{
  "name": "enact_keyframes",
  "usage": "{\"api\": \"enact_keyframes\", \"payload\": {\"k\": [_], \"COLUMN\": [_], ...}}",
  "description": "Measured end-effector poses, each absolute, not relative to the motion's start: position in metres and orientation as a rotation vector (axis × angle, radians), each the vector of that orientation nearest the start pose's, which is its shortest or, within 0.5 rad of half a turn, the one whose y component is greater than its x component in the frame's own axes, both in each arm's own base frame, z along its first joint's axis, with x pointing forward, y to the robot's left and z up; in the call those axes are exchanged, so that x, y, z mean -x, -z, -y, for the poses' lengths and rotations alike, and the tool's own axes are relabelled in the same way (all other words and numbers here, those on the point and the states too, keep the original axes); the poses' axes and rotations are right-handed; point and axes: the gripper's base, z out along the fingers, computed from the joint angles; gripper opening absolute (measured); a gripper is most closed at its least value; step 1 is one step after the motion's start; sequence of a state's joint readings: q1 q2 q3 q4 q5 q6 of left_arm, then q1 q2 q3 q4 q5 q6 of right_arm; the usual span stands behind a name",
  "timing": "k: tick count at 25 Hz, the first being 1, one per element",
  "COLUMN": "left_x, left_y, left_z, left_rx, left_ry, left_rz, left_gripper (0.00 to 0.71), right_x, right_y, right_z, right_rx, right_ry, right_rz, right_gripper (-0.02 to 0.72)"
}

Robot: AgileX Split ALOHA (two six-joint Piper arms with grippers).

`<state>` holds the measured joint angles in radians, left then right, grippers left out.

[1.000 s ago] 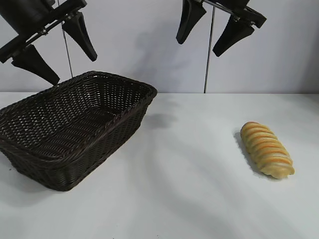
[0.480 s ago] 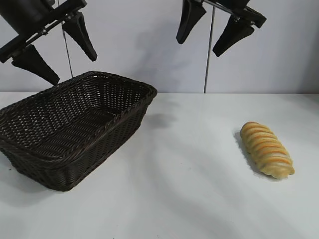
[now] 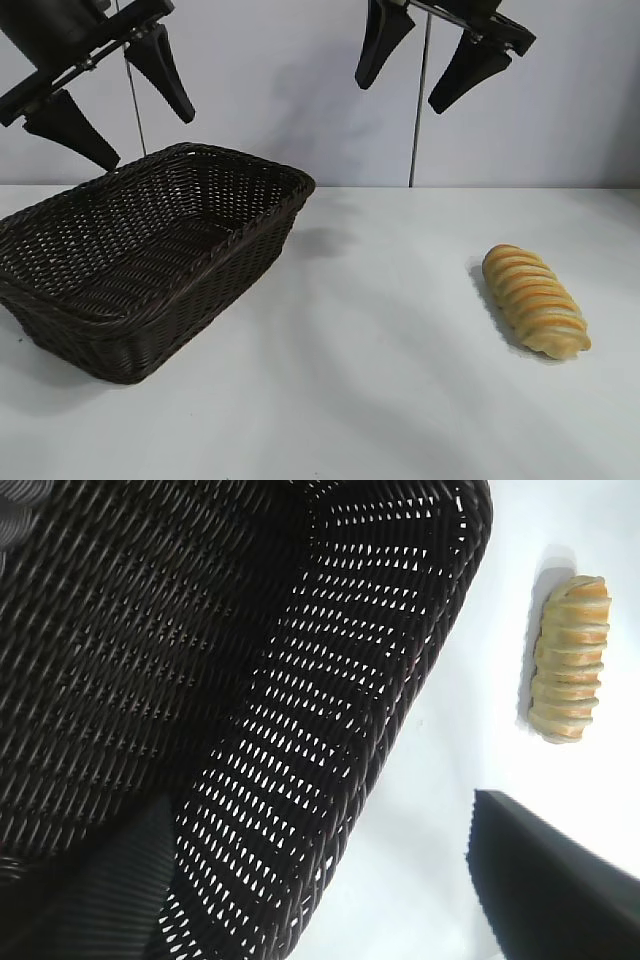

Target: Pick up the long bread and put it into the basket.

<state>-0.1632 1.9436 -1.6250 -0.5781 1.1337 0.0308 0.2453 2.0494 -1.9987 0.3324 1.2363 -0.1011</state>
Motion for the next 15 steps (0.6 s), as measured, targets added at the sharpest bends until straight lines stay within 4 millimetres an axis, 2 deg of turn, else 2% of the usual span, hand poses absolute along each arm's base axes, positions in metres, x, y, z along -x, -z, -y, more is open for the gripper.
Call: {"api": "enact_keyframes", "payload": {"k": [7,15], "left_x": [-0.398,-0.396], "left_y": [-0.26,-0.267], "left_z": [0.111,0.099], "left_rx": [0.019,0.057], "left_ry": [0.821,0.812], "left_rz": [-2.853,-2.875], "left_gripper": [0.586,0.586], "right_x": [-0.427,-0.427], "right_y": [-0.307,-0.307], "right_z": [-0.135,-0.135], "right_rx": [0.407,0.407], "right_ry": [-0.496,-0.496], "right_rz": [-2.726,-2.726], "right_gripper": [0.6,0.6]}}
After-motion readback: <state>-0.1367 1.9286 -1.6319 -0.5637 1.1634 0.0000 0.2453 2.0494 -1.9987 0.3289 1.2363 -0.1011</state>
